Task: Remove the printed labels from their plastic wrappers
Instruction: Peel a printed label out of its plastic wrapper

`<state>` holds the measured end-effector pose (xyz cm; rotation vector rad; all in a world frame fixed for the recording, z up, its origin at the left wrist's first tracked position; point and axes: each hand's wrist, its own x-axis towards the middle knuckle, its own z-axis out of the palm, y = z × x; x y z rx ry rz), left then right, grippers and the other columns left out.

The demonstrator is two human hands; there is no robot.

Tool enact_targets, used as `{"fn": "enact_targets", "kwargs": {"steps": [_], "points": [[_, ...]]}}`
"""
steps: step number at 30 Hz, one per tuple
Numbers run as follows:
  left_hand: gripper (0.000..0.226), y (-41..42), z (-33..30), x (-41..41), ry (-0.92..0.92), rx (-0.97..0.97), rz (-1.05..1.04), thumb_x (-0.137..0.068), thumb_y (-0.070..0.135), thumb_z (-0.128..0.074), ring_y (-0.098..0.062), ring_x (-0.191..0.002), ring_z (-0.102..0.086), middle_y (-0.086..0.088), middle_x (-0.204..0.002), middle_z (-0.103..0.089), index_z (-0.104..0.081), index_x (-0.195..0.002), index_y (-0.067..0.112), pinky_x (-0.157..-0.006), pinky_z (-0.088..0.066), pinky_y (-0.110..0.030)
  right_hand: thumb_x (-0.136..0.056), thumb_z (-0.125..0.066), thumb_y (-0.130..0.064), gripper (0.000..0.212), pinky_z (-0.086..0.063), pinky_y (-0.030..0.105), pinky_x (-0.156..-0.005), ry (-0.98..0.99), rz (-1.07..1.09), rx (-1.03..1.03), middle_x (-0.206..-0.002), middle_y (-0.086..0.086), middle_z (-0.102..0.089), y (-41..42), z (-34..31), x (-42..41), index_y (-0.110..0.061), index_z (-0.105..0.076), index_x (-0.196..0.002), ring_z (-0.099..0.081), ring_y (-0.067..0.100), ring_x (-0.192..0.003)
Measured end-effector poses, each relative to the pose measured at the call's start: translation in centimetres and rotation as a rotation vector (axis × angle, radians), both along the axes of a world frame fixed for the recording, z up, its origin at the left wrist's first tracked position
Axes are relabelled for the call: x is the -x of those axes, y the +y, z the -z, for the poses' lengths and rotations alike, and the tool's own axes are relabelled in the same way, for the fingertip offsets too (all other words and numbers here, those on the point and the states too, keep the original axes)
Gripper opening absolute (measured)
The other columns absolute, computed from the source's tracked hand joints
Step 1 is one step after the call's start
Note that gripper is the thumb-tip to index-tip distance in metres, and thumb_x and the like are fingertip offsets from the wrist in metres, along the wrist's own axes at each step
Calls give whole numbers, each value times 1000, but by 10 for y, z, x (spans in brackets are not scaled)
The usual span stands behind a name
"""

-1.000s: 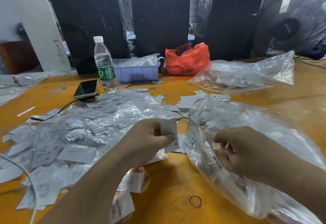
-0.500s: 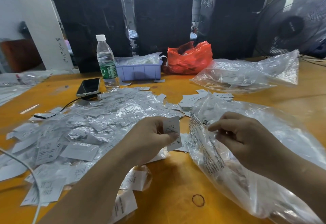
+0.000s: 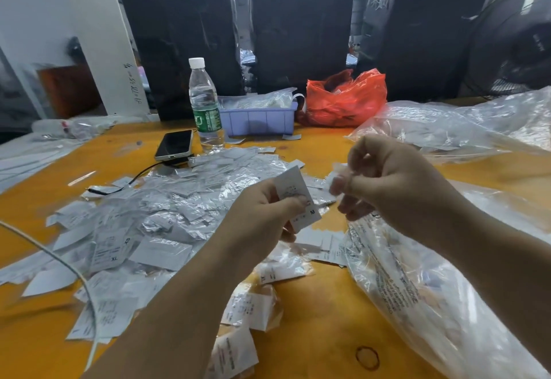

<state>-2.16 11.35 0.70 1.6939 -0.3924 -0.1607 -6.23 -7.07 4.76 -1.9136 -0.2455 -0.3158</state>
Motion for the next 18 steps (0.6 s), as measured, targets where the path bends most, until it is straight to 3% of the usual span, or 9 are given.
{"fn": "enact_targets", "kwargs": {"steps": [2, 9, 13, 18], "points": [[11, 2, -1, -1, 12, 54, -16, -93, 7, -60, -9, -65, -62, -1, -80, -68, -66, -100, 14, -59, -52, -25, -82, -70, 3, 21, -58, 35, -51, 55, -68, -100, -72, 12, -71, 10, -2, -11, -8, -55, -92, -68, 24, -58], [14, 3, 3, -6, -51, 35, -51, -93, 10, -62, -12, -67, -60, -10, -86, -70, -69, -100, 19, -58, -51, -20, -52, -79, -6, 58, -53, 27, -49, 271, -140, -336, -66, 7, -66, 19, 20, -31, -6, -61, -106, -60, 18, -52], [18, 4, 6, -9, -43, 40, -67, -91, 15, -65, -9, -66, -64, 7, -79, -70, -66, -106, 26, -62, -55, -22, -58, -75, 0, 52, -51, 25, -49, 339, -160, -471, -66, 1, -66, 12, 26, -33, -4, -64, -108, -57, 16, -51], [23, 5, 7, -11, -45, 13, -93, -90, 21, -69, -11, -74, -69, 11, -83, -71, -59, -105, 34, -63, -56, -22, -64, -73, -2, 45, -56, 29, -55, 380, -215, -481, -80, 14, -71, 11, 30, -29, -3, -66, -108, -66, 23, -62]]}}
